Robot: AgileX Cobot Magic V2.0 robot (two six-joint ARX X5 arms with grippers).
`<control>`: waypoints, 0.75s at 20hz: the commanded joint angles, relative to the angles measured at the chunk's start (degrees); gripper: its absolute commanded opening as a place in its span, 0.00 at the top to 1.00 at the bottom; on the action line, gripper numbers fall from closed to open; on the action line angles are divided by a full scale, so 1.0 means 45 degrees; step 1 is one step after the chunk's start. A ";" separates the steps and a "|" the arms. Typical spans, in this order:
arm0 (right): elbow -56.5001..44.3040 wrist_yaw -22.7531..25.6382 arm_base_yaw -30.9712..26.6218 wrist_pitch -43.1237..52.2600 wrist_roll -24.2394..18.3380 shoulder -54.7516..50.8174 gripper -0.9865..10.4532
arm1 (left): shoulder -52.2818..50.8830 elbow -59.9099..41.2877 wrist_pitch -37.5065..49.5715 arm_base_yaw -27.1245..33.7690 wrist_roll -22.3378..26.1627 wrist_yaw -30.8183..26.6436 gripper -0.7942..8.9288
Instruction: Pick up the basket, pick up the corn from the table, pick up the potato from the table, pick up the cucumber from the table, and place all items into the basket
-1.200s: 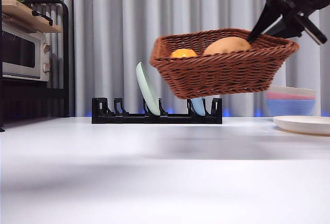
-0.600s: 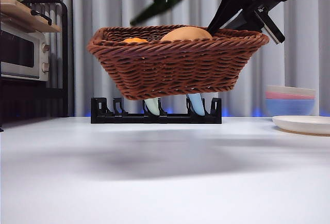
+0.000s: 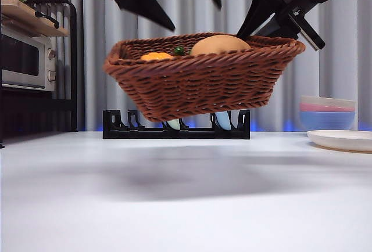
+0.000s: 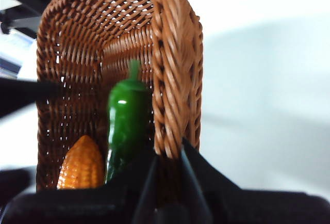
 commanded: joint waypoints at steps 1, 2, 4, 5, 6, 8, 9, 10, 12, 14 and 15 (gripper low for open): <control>0.0121 0.0291 0.0029 0.0223 0.0330 0.0175 0.93 | -0.0423 0.1093 -0.0617 -0.0170 0.0282 0.0019 0.33; 0.0121 0.0340 0.0029 0.0223 0.0398 0.0403 0.93 | -0.0622 0.1627 -0.0967 -0.0175 0.0515 0.0019 0.33; 0.0121 0.0345 0.0029 0.0223 0.0627 0.1005 0.93 | -0.0957 0.2560 -0.1438 -0.0170 0.0952 -0.0015 0.33; 0.0121 0.0379 0.0034 0.0228 0.0763 0.1345 0.93 | -0.1039 0.2973 -0.1613 -0.0160 0.1112 -0.0034 0.33; 0.0121 0.0554 0.0034 0.0228 0.0913 0.1695 0.93 | -0.1185 0.3274 -0.1768 -0.0151 0.1122 -0.0044 0.33; 0.0121 0.1001 0.0044 0.0228 0.1229 0.2322 0.93 | -0.1443 0.3604 -0.1802 -0.0083 0.1161 -0.0083 0.33; 0.0121 0.1010 0.0039 0.0228 0.1331 0.2603 0.93 | -0.1642 0.3623 -0.1739 -0.0024 0.1161 -0.0087 0.33; 0.0121 0.1010 0.0044 0.0238 0.1452 0.2827 0.93 | -0.1773 0.3623 -0.1710 0.0010 0.1161 -0.0087 0.33; 0.0121 0.1005 0.0044 0.0238 0.1608 0.3259 0.93 | -0.1914 0.3623 -0.1734 0.0010 0.1161 -0.0087 0.33; 0.0121 0.1010 0.0044 0.0209 0.1598 0.3667 0.93 | -0.1919 0.3623 -0.1846 0.0010 0.1166 -0.0083 0.33; 0.0121 0.1010 0.0092 0.0151 0.1598 0.3857 0.93 | -0.1919 0.3623 -0.1991 0.0010 0.1224 -0.0083 0.33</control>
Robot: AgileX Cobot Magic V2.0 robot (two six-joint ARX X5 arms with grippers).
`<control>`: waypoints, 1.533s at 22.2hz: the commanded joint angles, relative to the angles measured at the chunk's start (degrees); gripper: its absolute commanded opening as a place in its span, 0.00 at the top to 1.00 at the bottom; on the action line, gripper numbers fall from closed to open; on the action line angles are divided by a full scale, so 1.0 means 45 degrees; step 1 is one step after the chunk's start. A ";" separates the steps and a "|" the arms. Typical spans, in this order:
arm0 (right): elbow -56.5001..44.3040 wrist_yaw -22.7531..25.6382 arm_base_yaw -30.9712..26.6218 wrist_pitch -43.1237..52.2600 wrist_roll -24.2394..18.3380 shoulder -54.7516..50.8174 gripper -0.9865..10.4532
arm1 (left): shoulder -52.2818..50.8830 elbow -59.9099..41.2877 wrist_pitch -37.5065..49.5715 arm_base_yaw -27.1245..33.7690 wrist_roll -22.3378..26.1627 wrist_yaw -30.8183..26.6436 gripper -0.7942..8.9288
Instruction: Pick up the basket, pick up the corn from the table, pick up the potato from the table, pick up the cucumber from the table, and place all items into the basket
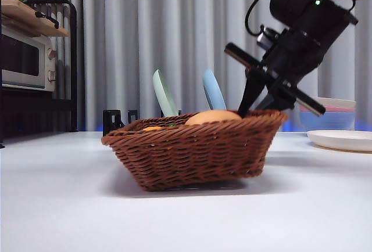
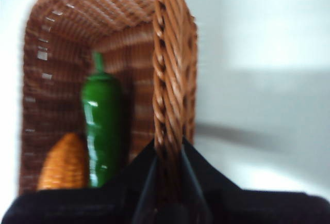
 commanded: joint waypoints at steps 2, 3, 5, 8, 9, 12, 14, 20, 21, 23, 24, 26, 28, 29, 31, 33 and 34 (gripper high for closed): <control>0.0068 -0.0097 0.0083 -0.0136 0.0068 0.0393 0.90 | 0.0024 -0.0044 -0.0413 0.0024 0.0554 -0.0039 0.33; 0.0068 -0.0107 0.0083 -0.0204 0.0068 0.0389 0.86 | 0.0024 -0.0044 -0.0500 0.0024 0.0777 -0.0034 0.33; 0.0068 -0.0107 0.0029 -0.0296 0.0034 0.0233 0.67 | 0.0024 -0.0044 -0.0665 0.0029 0.1336 -0.0155 0.34; 0.0073 -0.0107 -0.0316 -0.0617 -0.0631 -0.0442 0.47 | 0.0024 -0.0044 -0.0991 0.0049 0.2176 -0.0918 0.34; 0.0073 -0.0102 -0.0447 -0.0753 -0.0855 -0.0816 0.47 | 0.0024 -0.0044 -0.1239 0.0053 0.2463 -0.1394 0.34; 0.0073 -0.0107 -0.0845 -0.1209 -0.2297 -0.2336 0.48 | 0.0024 -0.0049 -0.2021 0.0257 0.3657 -0.3449 0.34; 0.0073 -0.0087 -0.0865 -0.1603 -0.3871 -0.3507 0.50 | 0.0024 -0.0053 -0.2715 0.0471 0.4104 -0.4469 0.40; 0.0068 -0.0015 -0.0850 -0.3007 -0.5897 -0.6499 0.93 | -0.0121 -0.0427 -0.4527 0.1588 0.4221 -0.3915 0.93; 0.0068 0.0282 -0.0850 -0.3211 -0.6013 -0.6819 0.93 | -0.0243 -0.0641 -0.4488 0.1676 0.4226 -0.3623 0.93; 0.0053 0.1122 -0.0840 -0.3560 -0.6217 -0.7417 0.93 | -0.0680 -0.1258 -0.4119 0.1778 0.4250 -0.3274 0.93; 0.0015 0.1608 -0.0826 -0.3691 -0.6305 -0.7718 0.93 | -0.1039 -0.1753 -0.3725 0.1797 0.4250 -0.3259 0.93; -0.0185 0.2380 -0.0801 -0.3696 -0.6353 -0.8330 0.93 | -0.1899 -0.2939 -0.2769 0.1797 0.4250 -0.3269 0.93; -0.0500 0.2934 -0.0719 -0.3521 -0.6353 -0.8947 0.93 | -0.3011 -0.4439 -0.1613 0.1797 0.4250 -0.3269 0.93; -0.0714 0.3123 -0.0665 -0.3400 -0.6358 -0.9306 0.93 | -0.3657 -0.5304 -0.0967 0.1797 0.4250 -0.3269 0.93; -0.1243 0.3371 -0.0578 -0.3060 -0.6358 -0.9942 0.93 | -0.4940 -0.6941 0.0112 0.1792 0.4250 -0.3259 0.93; -0.1982 0.3575 -0.0486 -0.2603 -0.6358 -1.0637 0.93 | -0.6280 -0.8631 0.1122 0.1792 0.4245 -0.3249 0.93; -0.2341 0.3570 -0.0461 -0.2380 -0.6353 -1.0928 0.93 | -0.6863 -0.9316 0.1472 0.1792 0.4245 -0.3235 0.93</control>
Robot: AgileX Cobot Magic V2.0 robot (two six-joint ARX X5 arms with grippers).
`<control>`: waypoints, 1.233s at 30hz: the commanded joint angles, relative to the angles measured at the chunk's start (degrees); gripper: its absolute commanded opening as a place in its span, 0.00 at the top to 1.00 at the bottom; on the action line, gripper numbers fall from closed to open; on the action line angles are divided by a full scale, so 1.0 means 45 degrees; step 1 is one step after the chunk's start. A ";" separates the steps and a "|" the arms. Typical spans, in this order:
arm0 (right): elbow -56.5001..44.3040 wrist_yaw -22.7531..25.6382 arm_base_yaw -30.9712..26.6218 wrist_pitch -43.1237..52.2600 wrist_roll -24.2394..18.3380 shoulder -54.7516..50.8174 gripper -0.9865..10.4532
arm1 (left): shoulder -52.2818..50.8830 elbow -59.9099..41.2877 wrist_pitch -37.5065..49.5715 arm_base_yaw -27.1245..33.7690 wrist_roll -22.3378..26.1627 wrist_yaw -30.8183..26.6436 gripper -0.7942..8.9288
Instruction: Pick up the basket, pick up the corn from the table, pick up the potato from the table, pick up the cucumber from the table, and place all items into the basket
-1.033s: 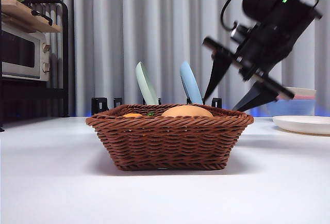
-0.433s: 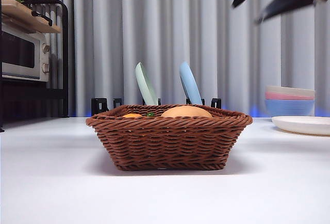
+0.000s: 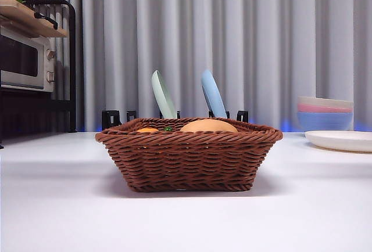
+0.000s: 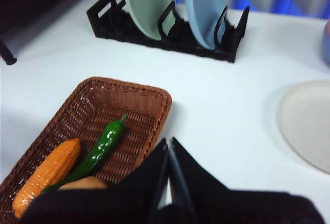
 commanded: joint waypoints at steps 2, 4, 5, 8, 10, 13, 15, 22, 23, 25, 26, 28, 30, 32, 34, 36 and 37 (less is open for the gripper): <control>-0.1734 0.0097 0.0146 0.0894 -0.0092 -0.1112 0.93 | -0.2453 -0.3283 0.1360 0.0039 0.0029 0.0330 0.93; -0.2657 0.0126 0.0238 0.1496 -0.0053 -0.1758 0.93 | -0.3473 -0.4459 0.1758 0.0039 -0.0053 0.0670 0.93; -0.3099 0.0228 0.0296 0.1773 -0.0049 -0.2084 0.93 | -0.3929 -0.4940 0.1904 0.0034 -0.0063 0.0889 0.93; -0.4537 0.1078 0.0495 0.2569 0.0058 -0.3317 0.93 | -0.5309 -0.6348 0.2365 0.0029 -0.0131 0.1729 0.93; -0.5187 0.1384 0.0602 0.2749 0.0359 -0.4065 0.93 | -0.5887 -0.6849 0.2492 0.0029 -0.0442 0.1996 0.93; -0.5484 0.1404 0.0612 0.2463 0.0976 -0.4658 0.93 | -0.6164 -0.7009 0.2477 0.0029 -0.0801 0.1953 0.93; -0.5484 0.1423 0.0602 0.2458 0.1375 -0.4716 0.93 | -0.6159 -0.7009 0.2361 0.0029 -0.0967 0.1943 0.93; -0.5479 0.1375 0.0607 0.2458 0.1365 -0.4658 0.93 | -0.6033 -0.7009 0.2025 0.0034 -0.0967 0.1914 0.92; -0.5479 0.1389 0.0602 0.2458 0.1365 -0.4658 0.93 | -0.6033 -0.7009 0.2021 0.0034 -0.0967 0.1914 0.92; -0.5479 0.1399 0.0602 0.2458 0.1365 -0.4658 0.93 | -0.6033 -0.7009 0.2021 0.0034 -0.0967 0.1914 0.92; -0.5479 0.1394 0.0602 0.2458 0.1365 -0.4658 0.93 | -0.6033 -0.7009 0.2021 0.0034 -0.0967 0.1919 0.92; -0.5479 0.1375 0.0602 0.2458 0.1365 -0.4658 0.93 | -0.6033 -0.7009 0.2021 0.0034 -0.0967 0.1919 0.92; -0.5479 0.1375 0.0602 0.2458 0.1365 -0.4658 0.93 | -0.6042 -0.7009 0.1957 0.0010 -0.0976 0.1948 0.92; -0.5479 0.1379 0.0602 0.2453 0.1365 -0.4658 0.93 | -0.6411 -0.6985 0.1744 0.0126 -0.0884 0.1860 0.92; -0.5479 0.1379 0.0607 0.2458 0.1365 -0.4658 0.93 | -0.6742 -0.6999 0.1773 0.0602 -0.0627 0.2025 0.92; -0.5479 0.1379 0.0602 0.2458 0.1365 -0.4658 0.93 | -0.7062 -0.7004 0.1846 0.1273 -0.0680 0.2599 0.92; -0.5479 0.1379 0.0607 0.2453 0.1365 -0.4658 0.93 | -0.7247 -0.7019 0.1904 0.1836 -0.0685 0.3288 0.92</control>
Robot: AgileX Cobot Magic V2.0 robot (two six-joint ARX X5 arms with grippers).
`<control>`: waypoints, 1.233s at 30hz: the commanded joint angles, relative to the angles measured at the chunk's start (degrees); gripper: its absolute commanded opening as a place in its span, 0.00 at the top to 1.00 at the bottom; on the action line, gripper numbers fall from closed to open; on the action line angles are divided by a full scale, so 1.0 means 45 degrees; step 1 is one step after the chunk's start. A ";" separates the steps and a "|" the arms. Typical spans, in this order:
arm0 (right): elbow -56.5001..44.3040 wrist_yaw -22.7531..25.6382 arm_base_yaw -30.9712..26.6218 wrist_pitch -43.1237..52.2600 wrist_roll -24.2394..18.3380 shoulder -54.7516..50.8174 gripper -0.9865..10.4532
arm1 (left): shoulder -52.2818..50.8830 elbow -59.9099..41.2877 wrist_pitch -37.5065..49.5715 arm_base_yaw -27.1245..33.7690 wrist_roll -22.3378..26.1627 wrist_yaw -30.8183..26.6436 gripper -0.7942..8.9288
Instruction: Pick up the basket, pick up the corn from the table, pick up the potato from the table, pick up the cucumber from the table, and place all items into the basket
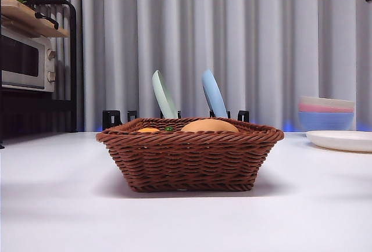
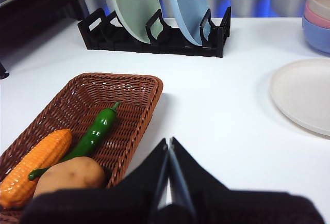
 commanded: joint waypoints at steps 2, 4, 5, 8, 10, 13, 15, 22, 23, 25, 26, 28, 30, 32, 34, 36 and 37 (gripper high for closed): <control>-0.0068 0.0039 0.0010 0.0078 0.0155 -0.0010 0.93 | -0.0641 -0.0165 0.0282 0.1758 0.0214 0.1972 0.92; -0.0068 0.0039 0.0015 0.0073 0.0155 -0.0010 0.93 | -0.1010 -0.0476 0.0607 0.2846 0.0719 0.2569 0.92; -0.0068 0.0039 0.0015 0.0078 0.0155 -0.0010 0.93 | -0.1195 -0.0704 0.0874 0.3293 0.0845 0.2623 0.92; -0.0068 0.0039 0.0010 0.0078 0.0155 -0.0010 0.93 | -0.1928 -0.1841 0.1987 0.4527 0.0879 0.2603 0.92; -0.0068 0.0039 0.0010 0.0078 0.0155 -0.0010 0.93 | -0.2497 -0.2909 0.2846 0.5139 0.0874 0.2603 0.92; -0.0068 0.0039 0.0010 0.0078 0.0155 -0.0010 0.93 | -0.3298 -0.4449 0.3779 0.5741 0.0874 0.2599 0.92; -0.0068 0.0039 0.0010 0.0073 0.0155 -0.0010 0.93 | -0.3706 -0.5251 0.4114 0.5999 0.0874 0.2599 0.92; -0.0068 0.0039 0.0010 0.0078 0.0155 -0.0010 0.93 | -0.4886 -0.7300 0.4556 0.6504 0.0860 0.2579 0.92; -0.0068 0.0039 0.0010 0.0078 0.0155 -0.0010 0.93 | -0.5008 -0.7431 0.4561 0.6518 0.0860 0.2584 0.92; -0.0068 0.0039 0.0010 0.0078 0.0155 -0.0010 0.93 | -0.5265 -0.7694 0.4566 0.6538 0.0816 0.2560 0.92; -0.0068 0.0039 0.0010 0.0073 0.0155 -0.0010 0.93 | -0.5406 -0.7815 0.4561 0.6543 0.0816 0.2535 0.92; -0.0068 0.0039 0.0010 0.0078 0.0155 -0.0010 0.93 | -0.5425 -0.8000 0.4600 0.6543 0.0767 0.2526 0.92; -0.0068 0.0039 0.0010 0.0073 0.0155 -0.0010 0.93 | -0.5425 -0.8116 0.4566 0.6543 0.0699 0.2531 0.92; -0.0068 0.0039 0.0010 0.0073 0.0155 -0.0010 0.93 | -0.5425 -0.8174 0.4512 0.6538 0.0534 0.2535 0.92; -0.0068 0.0039 0.0015 0.0073 0.0155 -0.0010 0.93 | -0.5425 -0.8174 0.4260 0.6538 0.0214 0.2560 0.92; -0.0068 0.0039 0.0010 0.0073 0.0155 -0.0010 0.93 | -0.5401 -0.8170 0.4104 0.6538 0.0058 0.2550 0.92; -0.0068 0.0039 0.0010 0.0073 0.0155 -0.0010 0.93 | -0.5401 -0.8170 0.4114 0.6538 0.0058 0.2545 0.92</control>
